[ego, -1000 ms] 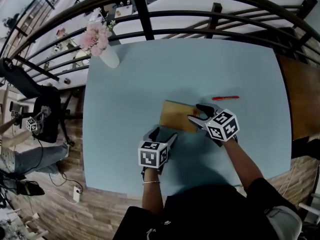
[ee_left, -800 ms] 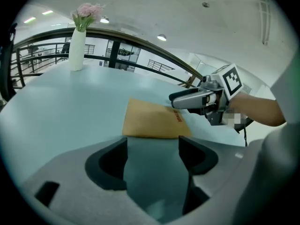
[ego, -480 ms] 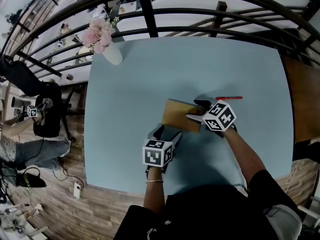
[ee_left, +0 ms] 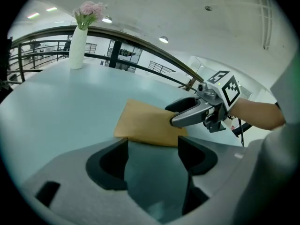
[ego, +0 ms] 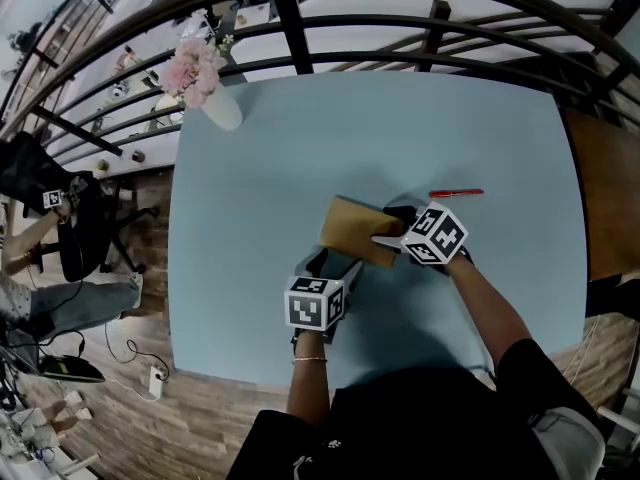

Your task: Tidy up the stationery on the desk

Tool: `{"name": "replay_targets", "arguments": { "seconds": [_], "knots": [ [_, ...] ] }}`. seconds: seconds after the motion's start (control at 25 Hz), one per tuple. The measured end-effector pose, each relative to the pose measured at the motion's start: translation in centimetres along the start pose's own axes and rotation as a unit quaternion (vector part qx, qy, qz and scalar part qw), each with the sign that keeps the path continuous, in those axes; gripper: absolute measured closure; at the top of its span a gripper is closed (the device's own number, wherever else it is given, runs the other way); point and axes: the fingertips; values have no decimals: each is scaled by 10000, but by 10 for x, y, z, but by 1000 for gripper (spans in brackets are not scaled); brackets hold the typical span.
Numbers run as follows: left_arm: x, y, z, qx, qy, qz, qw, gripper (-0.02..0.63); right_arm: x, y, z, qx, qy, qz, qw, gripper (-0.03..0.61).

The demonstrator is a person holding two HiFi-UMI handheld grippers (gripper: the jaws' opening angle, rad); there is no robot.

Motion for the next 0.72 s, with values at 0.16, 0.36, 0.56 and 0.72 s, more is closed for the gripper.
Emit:
{"name": "replay_targets", "arguments": {
  "seconds": [0.16,0.36,0.56,0.72],
  "knots": [
    [-1,-1,0,-19,44,-32,10000,282,10,-3,-4,-33,-92,107,9999,293],
    [-1,-1,0,-26,24,-10,10000,282,19,-4,-7,-41,-123,163,9998,310],
    [0,0,-1,-28,-23,-22,10000,282,28,-4,-13,-33,-190,199,9996,310],
    [-1,0,-1,-12,-168,27,9999,282,33,-3,-17,-18,-239,98,9997,319]
  ]
}}
Point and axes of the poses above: the fingertips, and each gripper's own axes: y backward along the fingers, x to its left, z out of its top, and after that the axes turned 13 degrees about z, right-handed
